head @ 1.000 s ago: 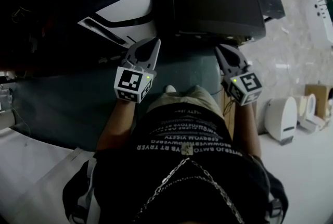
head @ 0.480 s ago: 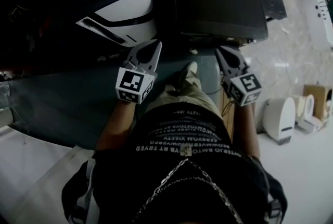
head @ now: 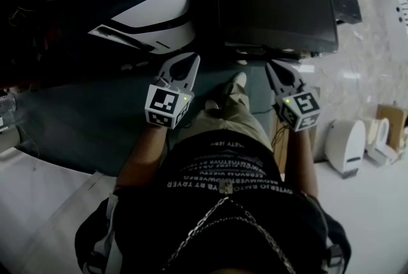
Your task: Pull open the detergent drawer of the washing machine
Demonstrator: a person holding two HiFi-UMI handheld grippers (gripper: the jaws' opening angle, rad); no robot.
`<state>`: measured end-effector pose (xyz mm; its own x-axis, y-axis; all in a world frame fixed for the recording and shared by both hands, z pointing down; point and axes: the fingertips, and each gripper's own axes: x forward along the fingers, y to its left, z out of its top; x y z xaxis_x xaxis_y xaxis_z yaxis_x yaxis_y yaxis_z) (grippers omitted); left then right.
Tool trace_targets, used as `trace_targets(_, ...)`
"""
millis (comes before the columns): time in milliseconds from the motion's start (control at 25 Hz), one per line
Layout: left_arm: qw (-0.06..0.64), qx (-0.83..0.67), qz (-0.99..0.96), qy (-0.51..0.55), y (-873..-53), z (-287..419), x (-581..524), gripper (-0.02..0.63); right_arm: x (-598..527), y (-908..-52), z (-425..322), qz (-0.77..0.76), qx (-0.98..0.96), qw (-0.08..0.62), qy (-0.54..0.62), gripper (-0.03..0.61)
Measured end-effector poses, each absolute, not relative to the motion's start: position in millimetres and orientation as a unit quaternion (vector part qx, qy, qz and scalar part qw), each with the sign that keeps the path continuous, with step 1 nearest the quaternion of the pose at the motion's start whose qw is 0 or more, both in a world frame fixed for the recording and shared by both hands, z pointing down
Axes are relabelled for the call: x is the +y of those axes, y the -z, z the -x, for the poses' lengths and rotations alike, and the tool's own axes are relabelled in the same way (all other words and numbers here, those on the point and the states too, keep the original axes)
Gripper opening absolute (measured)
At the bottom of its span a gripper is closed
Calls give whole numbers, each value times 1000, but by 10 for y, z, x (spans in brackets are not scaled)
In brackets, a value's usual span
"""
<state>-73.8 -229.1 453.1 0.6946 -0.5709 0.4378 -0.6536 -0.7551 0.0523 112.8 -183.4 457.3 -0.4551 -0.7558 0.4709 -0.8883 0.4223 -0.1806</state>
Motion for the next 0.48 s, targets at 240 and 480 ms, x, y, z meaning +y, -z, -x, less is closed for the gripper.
trace_targets(240, 105, -325, -912, -226, -4826, 604, -2516, 5, -2087, -4858, -1303, -504, -819, 163, -222, 2)
trace_targets(480, 111, -323, -906, -251, -5211, 483, -2706, 5, -2250, -5257, -1534, -514, -804, 182, -239, 3)
